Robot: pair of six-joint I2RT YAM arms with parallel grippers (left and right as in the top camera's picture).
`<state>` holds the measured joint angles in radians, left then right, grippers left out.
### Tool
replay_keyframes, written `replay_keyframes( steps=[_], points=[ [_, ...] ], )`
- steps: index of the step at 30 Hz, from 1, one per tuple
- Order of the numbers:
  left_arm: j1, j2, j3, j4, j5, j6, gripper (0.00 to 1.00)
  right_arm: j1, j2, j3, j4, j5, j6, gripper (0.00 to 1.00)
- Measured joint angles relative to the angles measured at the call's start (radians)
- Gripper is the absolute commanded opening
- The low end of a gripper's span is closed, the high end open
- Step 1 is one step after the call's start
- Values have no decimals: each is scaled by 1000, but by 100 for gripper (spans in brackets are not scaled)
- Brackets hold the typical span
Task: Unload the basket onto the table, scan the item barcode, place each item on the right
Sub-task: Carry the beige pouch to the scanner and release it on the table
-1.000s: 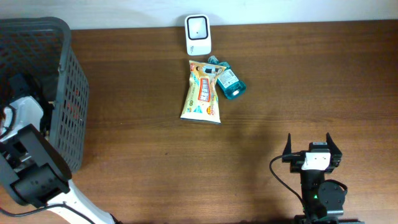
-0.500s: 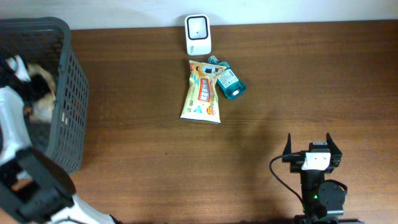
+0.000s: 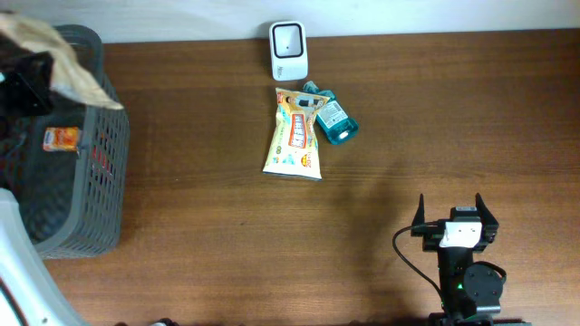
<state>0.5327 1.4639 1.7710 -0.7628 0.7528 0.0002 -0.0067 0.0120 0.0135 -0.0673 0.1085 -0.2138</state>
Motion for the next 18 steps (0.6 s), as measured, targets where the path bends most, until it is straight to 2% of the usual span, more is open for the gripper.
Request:
replay_keyframes(
  steps=[5,9,12,15,18],
  points=[
    [-157,-86,0,2,186,-5,0,0,0,0,0,0,2,98],
    [-330,-108,0,-20,193,-6,0,0,0,0,0,0,0,98],
    [-481,-95,-14,-69,85,-8,0,0,0,0,0,0,0,98],
    [-666,-37,-72,-78,-143,-36,0,0,0,0,0,0,0,98],
    [-767,40,-120,-63,-324,-91,0,0,0,0,0,0,0,98]
  ],
)
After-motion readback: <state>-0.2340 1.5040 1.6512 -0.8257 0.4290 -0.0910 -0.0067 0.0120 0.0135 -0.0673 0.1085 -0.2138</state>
